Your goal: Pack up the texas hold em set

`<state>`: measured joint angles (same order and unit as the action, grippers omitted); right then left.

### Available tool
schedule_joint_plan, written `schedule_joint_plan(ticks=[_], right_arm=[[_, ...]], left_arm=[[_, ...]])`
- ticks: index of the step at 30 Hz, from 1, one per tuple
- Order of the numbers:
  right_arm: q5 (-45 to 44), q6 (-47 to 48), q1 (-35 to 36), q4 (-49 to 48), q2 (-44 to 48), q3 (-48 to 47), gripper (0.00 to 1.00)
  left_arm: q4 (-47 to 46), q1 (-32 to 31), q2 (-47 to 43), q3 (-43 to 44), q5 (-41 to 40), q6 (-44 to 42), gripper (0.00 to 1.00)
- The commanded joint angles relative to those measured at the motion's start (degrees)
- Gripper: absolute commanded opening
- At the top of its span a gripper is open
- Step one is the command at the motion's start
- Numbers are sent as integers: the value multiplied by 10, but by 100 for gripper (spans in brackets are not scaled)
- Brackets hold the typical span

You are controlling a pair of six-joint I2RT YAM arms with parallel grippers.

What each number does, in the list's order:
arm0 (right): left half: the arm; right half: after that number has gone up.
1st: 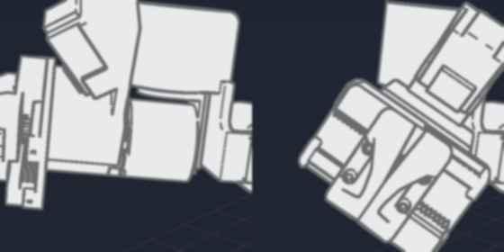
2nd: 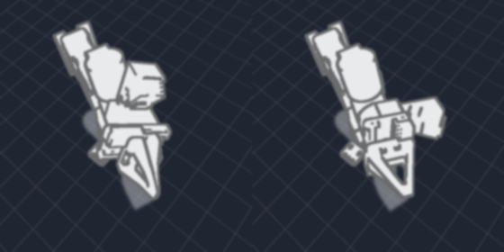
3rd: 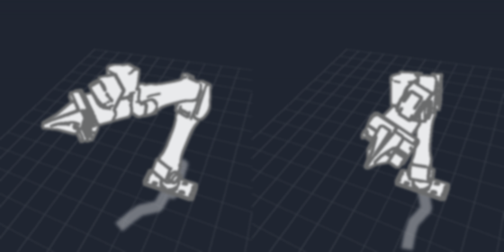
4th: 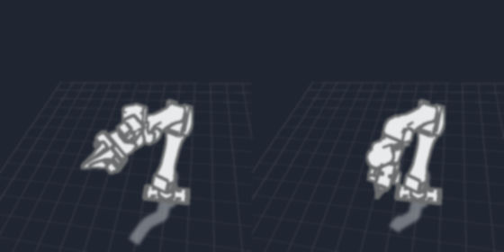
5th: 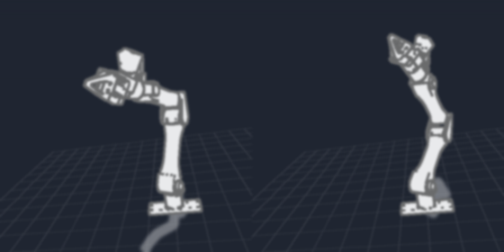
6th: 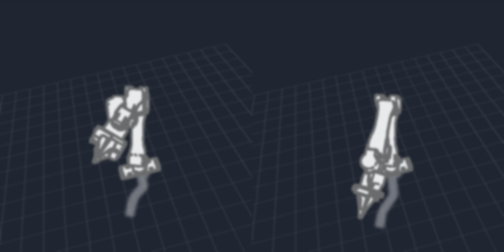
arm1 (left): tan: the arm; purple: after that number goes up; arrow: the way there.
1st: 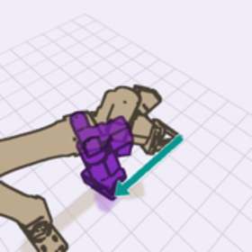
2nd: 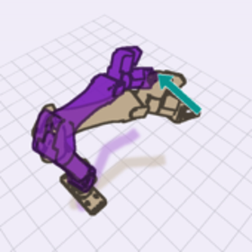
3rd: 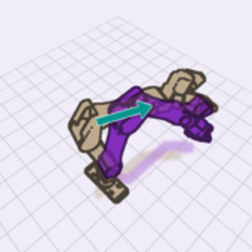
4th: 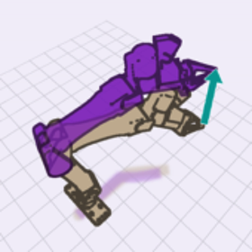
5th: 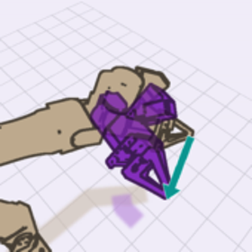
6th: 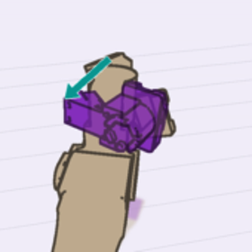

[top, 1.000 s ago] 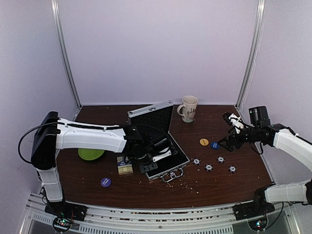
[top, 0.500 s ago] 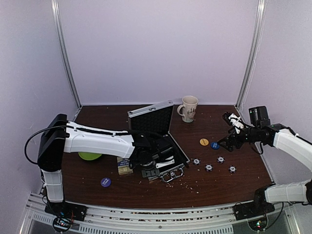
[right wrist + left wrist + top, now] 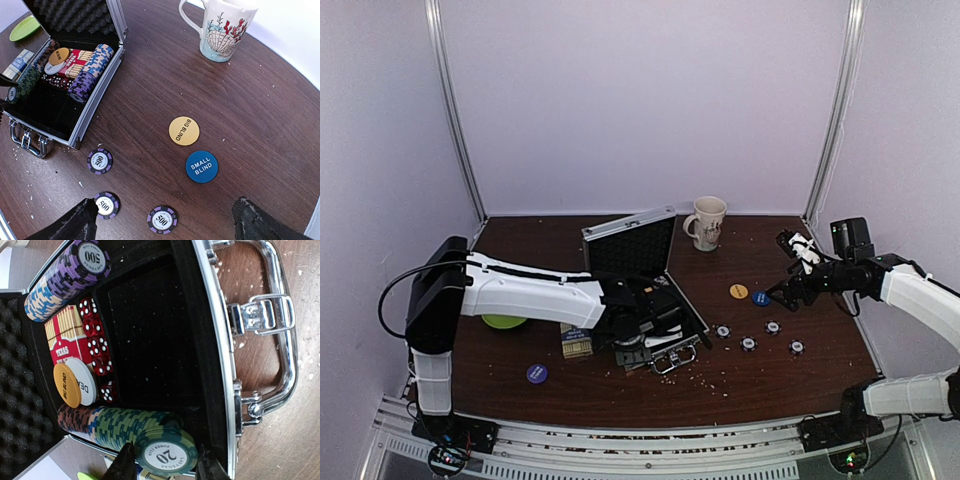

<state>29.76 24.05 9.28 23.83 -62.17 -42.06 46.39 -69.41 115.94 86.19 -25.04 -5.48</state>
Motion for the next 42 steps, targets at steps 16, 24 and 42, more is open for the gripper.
schedule_joint_plan(ticks=[16, 24, 42], right_arm=[[8, 1, 3, 3, -5, -10, 95], [10, 0, 3, 3, -7, -10, 95], [4, 5, 3, 6, -13, -12, 95]], left_arm=[[-17, 15, -25, -22, 104, -15, 57], [-17, 26, -54, -17, 121, -19, 59], [-15, 65, -36, -14, 147, -67, 68]])
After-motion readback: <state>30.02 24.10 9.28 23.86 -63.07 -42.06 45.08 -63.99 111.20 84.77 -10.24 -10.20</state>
